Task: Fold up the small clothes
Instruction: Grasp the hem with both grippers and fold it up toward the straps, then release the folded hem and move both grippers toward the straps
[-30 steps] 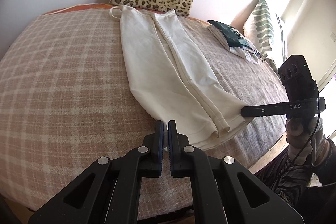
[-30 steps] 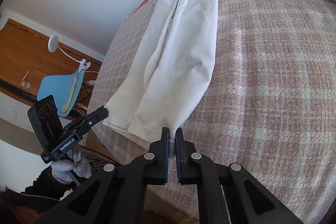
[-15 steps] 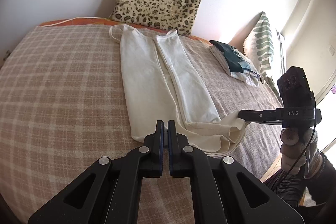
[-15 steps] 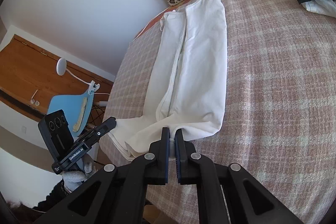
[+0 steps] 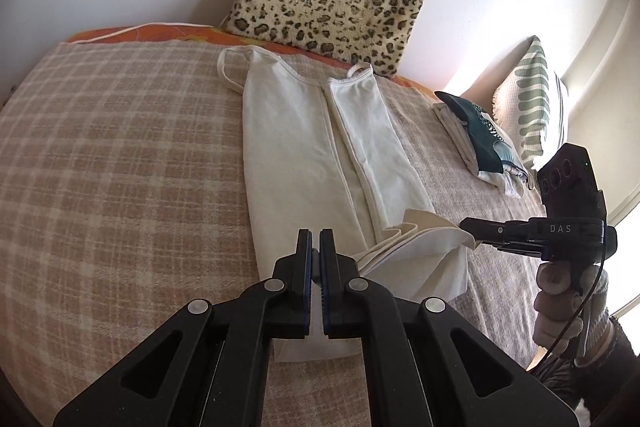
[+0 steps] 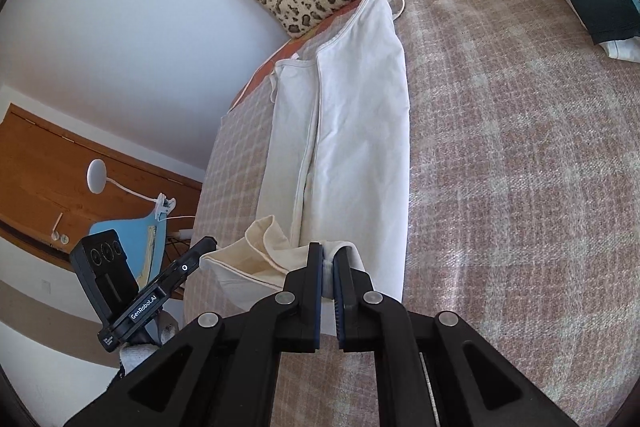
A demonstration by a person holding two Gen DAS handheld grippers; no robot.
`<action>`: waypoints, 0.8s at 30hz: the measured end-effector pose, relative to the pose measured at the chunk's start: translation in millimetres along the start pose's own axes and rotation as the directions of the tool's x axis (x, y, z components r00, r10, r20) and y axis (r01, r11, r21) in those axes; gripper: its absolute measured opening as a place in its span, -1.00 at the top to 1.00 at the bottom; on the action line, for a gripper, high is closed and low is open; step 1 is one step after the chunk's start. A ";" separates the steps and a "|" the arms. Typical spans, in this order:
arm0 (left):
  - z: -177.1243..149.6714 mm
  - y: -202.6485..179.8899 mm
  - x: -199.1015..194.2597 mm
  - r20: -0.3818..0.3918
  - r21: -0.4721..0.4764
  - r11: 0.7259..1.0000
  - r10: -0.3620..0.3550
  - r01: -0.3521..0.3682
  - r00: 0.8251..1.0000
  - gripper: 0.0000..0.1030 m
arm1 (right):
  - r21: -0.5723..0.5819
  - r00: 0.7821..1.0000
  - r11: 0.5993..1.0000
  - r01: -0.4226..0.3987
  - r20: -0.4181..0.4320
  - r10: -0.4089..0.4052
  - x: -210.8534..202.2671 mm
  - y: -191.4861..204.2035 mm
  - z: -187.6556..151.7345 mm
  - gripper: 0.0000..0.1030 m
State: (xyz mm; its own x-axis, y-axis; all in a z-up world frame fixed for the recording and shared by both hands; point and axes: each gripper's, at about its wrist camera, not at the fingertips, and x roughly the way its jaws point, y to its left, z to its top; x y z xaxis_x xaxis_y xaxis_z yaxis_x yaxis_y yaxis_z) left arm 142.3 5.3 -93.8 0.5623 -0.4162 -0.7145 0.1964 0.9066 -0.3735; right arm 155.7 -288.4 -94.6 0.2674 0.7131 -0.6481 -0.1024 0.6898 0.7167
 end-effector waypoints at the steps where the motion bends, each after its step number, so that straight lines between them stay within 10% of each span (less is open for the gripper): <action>1: 2.1 1.5 4.7 -0.005 0.001 1.000 0.006 -0.006 1.000 0.96 | 0.003 1.000 1.000 0.009 -0.002 -0.009 2.6 -2.1 2.5 0.94; 12: 18.6 17.1 22.5 0.000 -0.033 0.994 0.104 -0.104 0.995 0.71 | 0.055 1.000 0.998 0.029 -0.010 -0.029 21.2 -18.4 25.0 0.84; 16: 17.3 15.2 12.9 0.023 0.004 0.994 0.106 -0.106 0.994 0.70 | 0.062 0.996 0.995 0.084 0.036 -0.086 7.0 -23.2 28.4 0.39; 20: 6.3 -0.5 9.1 0.031 0.111 0.988 0.109 -0.112 0.994 0.69 | -0.112 0.986 0.983 0.142 0.106 -0.131 -4.4 2.5 21.5 0.39; 24: 0.3 -9.2 21.0 0.005 0.186 0.975 0.125 -0.124 0.992 0.07 | -0.358 0.971 0.903 0.236 0.121 -0.206 9.2 37.5 6.8 0.36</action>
State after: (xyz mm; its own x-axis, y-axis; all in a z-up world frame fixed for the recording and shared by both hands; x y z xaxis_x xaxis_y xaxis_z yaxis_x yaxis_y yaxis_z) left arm 152.5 -11.7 -105.1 0.5867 -0.2992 -0.7525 0.2713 0.9482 -0.1655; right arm 160.9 -256.8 -71.9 0.3968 0.5350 -0.7459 -0.3726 0.8365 0.4018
